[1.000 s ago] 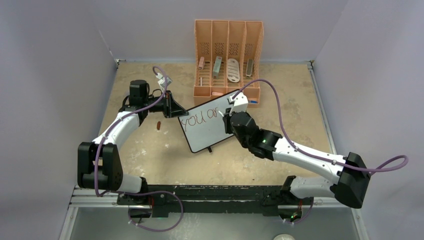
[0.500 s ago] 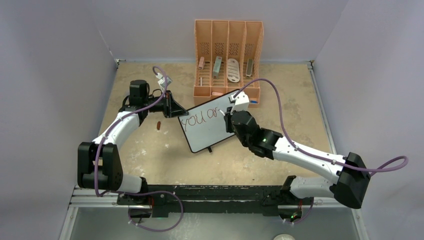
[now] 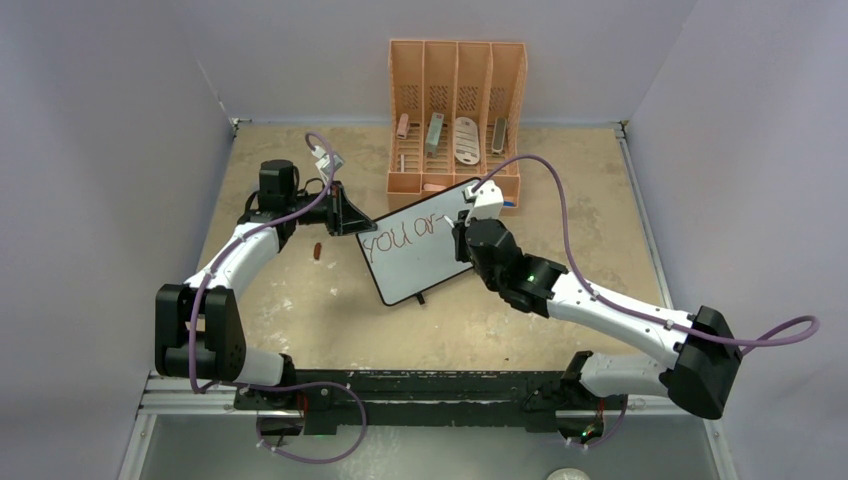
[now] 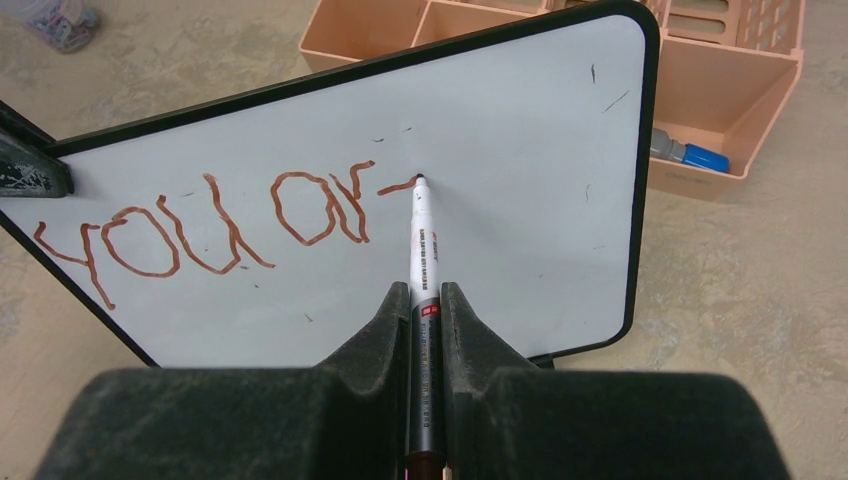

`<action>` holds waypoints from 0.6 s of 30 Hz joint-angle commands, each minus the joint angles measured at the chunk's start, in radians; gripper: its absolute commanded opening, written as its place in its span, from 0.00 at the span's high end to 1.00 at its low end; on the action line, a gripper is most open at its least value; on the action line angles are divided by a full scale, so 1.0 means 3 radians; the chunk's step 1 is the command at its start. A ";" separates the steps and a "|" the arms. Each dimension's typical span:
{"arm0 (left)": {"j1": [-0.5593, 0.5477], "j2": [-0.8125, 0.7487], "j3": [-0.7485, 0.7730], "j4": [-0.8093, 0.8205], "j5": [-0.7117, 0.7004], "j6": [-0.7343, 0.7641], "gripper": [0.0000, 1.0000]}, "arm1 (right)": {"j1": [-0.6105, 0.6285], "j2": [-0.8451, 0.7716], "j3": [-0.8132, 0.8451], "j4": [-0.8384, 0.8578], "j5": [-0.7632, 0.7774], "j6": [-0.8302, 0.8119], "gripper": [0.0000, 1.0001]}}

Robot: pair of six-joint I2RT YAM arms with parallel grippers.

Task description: Write a sentence on the whiteboard

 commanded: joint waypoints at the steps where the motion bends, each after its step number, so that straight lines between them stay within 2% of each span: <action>1: -0.0025 -0.0024 0.0109 0.0011 0.0097 0.0090 1.00 | -0.0020 -0.0063 0.0062 0.0163 0.0132 -0.0061 1.00; 18: -0.0025 -0.0029 0.0108 0.0006 0.0090 0.0095 1.00 | -0.0020 0.0040 0.0172 0.0362 -0.0127 -0.0218 1.00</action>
